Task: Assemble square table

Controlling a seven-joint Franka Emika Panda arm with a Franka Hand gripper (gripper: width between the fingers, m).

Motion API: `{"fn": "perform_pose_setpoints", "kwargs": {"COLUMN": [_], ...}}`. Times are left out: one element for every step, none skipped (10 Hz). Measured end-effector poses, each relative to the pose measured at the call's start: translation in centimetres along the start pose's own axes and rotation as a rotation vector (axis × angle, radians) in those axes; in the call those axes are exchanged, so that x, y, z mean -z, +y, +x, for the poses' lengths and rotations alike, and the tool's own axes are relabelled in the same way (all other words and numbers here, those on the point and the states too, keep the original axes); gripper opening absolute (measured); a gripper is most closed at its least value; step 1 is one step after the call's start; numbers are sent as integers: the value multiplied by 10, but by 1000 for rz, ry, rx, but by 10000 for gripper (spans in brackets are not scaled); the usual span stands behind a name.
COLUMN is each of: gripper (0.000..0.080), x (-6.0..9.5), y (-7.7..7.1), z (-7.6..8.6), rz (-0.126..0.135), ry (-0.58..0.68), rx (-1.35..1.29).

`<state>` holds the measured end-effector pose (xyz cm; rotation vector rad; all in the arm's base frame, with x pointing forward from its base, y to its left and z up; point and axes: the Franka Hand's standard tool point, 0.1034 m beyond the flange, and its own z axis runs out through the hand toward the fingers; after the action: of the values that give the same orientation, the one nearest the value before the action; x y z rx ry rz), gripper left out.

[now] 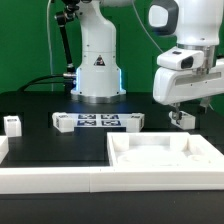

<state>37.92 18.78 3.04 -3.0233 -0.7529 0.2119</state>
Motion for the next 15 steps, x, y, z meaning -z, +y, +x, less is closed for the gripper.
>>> {"fn": "perform_pose_setpoints", "kwargs": {"gripper": [649, 649, 649, 649, 649, 649, 649, 649, 649, 649, 649, 649, 649, 649, 649], "x": [1, 1, 2, 2, 2, 0, 0, 0, -2, -3, -4, -5, -7, -10, -13], "y": [0, 1, 1, 2, 2, 2, 2, 0, -1, -4, -4, -5, -6, -5, -5], "z": [-1, -2, -3, -7, -8, -5, -11, -8, -3, -5, -3, -4, -3, -4, -8], "rz": [3, 3, 0, 2, 5, 8, 13, 27, 42, 50, 56, 63, 69, 76, 84], "ry": [-76, -138, -172, -239, -314, -347, -426, -500, -542, -607, -662, -741, -803, -854, -920], "rx": [-2, -34, -72, -75, -75, -76, -80, -100, -109, -124, -122, -118, -115, -112, -110]}}
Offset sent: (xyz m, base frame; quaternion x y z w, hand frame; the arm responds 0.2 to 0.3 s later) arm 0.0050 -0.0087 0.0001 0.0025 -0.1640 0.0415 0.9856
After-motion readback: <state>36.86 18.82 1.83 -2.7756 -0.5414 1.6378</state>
